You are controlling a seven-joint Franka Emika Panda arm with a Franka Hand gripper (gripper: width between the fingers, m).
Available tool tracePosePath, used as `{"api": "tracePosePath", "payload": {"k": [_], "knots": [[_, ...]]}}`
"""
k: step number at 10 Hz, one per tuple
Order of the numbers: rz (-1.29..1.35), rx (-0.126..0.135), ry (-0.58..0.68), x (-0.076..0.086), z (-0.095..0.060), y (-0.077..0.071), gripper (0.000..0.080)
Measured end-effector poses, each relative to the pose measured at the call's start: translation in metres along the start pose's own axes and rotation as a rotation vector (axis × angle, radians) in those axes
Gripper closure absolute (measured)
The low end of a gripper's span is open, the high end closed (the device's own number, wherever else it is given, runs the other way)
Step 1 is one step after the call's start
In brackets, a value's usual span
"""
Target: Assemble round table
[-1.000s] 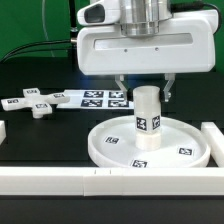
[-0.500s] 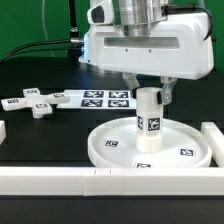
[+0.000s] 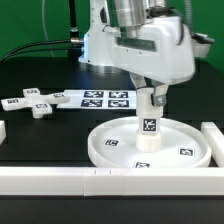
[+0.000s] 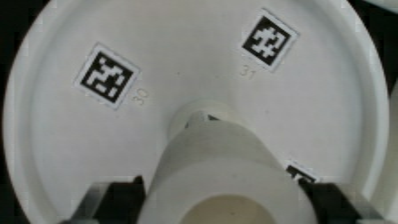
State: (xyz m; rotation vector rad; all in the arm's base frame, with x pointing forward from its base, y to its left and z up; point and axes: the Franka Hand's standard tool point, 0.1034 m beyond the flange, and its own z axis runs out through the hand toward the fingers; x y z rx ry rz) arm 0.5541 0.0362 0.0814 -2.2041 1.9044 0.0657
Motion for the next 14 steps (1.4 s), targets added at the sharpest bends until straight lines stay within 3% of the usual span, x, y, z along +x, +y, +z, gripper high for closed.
{"api": "tracePosePath", "payload": {"k": [2,3,7,9,10,11,14], "knots": [[0.247,0.034,-0.022,0.0010,0.0002,-0.0017,0.0392],[0.342,0.038,-0.037,0.0016,0.0001,-0.0021,0.0392],[0.574,0.033,-0.067,0.0023,-0.0001,-0.0028,0.0392],[0.514,0.027,-0.064,0.0018,0.0003,-0.0024,0.0392],[0.424,0.006,-0.064,-0.0005,0.0006,-0.0034,0.0239],[0.387,0.007,-0.066,-0.0017,0.0002,-0.0062,0.0178],[0.170,0.015,-0.064,-0.0013,0.0006,-0.0059,0.0151]]}}
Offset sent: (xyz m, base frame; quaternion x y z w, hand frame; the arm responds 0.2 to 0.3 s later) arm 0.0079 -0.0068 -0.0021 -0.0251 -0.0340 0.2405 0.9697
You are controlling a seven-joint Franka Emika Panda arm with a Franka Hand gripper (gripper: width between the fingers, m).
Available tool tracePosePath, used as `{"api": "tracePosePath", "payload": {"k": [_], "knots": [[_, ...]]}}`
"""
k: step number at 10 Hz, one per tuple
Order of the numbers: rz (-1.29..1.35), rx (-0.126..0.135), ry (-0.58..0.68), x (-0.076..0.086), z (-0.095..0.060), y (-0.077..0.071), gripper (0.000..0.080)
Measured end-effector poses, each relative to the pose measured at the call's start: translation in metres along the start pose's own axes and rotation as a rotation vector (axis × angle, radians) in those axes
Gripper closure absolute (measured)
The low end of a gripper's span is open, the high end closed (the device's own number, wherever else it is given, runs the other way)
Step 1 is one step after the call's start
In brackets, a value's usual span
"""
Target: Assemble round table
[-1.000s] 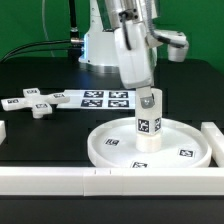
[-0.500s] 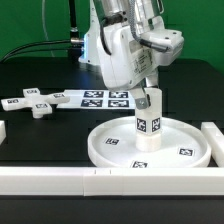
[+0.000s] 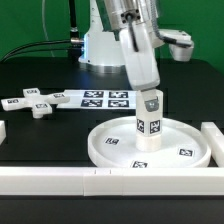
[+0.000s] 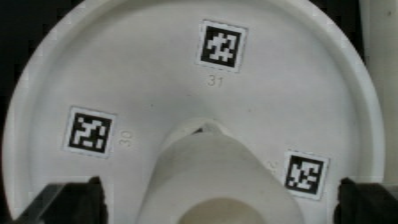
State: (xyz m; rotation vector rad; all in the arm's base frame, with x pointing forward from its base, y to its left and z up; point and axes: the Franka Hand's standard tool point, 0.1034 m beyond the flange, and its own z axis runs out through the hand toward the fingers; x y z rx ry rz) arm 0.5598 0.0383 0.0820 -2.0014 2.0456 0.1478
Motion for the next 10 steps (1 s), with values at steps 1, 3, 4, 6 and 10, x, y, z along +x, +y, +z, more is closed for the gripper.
{"api": "tracePosePath", "payload": {"k": [1,3,4,6,10], "knots": [[-0.066,0.000,0.001,0.0002,0.0000,0.0000,0.0151],[-0.306,-0.033,0.003,-0.0012,-0.0011,-0.0008,0.0150],[-0.420,-0.045,0.014,-0.0030,-0.0023,-0.0039,0.0150],[-0.589,-0.054,0.020,-0.0042,-0.0021,-0.0042,0.0150],[-0.892,-0.059,0.012,-0.0039,-0.0021,-0.0042,0.0150]]}}
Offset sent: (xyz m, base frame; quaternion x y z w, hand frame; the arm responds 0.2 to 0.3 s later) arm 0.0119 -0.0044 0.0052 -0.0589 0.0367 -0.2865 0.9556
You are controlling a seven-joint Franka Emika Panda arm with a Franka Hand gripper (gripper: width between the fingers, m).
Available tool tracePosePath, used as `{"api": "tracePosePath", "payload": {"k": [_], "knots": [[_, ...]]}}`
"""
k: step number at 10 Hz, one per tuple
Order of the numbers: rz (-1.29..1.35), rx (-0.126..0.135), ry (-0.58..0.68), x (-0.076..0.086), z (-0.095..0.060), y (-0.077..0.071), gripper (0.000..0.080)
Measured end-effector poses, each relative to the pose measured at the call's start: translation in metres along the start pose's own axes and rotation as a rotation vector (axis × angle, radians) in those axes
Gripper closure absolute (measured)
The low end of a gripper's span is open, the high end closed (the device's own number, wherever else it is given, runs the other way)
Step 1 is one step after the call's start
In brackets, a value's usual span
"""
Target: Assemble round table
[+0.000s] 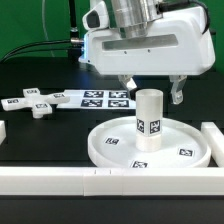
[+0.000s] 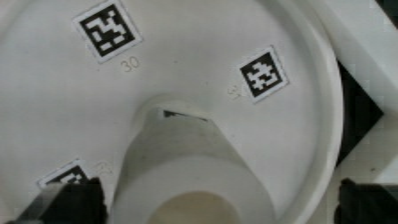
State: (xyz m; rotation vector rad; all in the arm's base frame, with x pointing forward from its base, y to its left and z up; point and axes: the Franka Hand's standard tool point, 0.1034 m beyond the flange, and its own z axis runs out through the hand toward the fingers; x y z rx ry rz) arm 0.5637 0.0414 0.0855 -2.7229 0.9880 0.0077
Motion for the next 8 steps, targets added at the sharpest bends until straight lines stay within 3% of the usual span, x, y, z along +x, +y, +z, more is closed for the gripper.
{"api": "tracePosePath", "payload": {"k": [2,7,8], "knots": [[-0.281,-0.044,0.003,0.0024,-0.0035,-0.0054,0.0150],[-0.679,-0.047,-0.010,0.0086,-0.0051,-0.0063,0.0150],[-0.826,-0.078,-0.014,0.0064,-0.0043,-0.0079,0.0150]]}}
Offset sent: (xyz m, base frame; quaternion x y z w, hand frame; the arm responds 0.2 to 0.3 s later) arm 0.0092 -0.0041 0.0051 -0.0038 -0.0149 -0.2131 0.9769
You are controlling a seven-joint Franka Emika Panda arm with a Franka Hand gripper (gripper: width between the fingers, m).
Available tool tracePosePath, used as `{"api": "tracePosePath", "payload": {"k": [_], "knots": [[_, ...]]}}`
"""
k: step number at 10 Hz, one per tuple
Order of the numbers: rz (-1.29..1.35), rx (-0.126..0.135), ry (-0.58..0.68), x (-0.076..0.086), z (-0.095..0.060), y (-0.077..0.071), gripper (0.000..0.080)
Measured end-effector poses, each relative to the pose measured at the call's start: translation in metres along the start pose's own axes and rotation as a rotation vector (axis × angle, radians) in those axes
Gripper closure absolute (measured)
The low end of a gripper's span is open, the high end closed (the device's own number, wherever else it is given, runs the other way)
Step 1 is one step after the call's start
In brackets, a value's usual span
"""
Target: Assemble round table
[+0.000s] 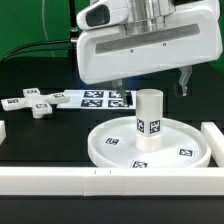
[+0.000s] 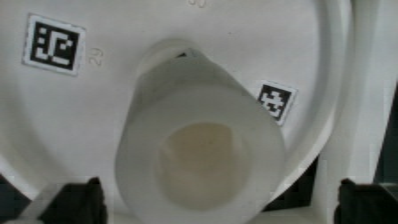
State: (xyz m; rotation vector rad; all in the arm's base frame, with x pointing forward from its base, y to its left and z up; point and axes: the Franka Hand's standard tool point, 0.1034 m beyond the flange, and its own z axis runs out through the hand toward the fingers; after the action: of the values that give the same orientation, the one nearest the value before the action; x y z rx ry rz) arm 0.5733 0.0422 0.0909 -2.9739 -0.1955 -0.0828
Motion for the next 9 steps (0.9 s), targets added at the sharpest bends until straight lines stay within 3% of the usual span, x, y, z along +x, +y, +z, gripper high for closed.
{"api": "tracePosePath", "payload": {"k": [3,8,9], "knots": [[-0.389,-0.044,-0.029,-0.001,0.003,-0.012,0.0150],[-0.692,-0.046,-0.039,-0.002,0.004,-0.008,0.0150],[-0.783,-0.059,-0.042,-0.004,0.007,-0.008,0.0150]]}}
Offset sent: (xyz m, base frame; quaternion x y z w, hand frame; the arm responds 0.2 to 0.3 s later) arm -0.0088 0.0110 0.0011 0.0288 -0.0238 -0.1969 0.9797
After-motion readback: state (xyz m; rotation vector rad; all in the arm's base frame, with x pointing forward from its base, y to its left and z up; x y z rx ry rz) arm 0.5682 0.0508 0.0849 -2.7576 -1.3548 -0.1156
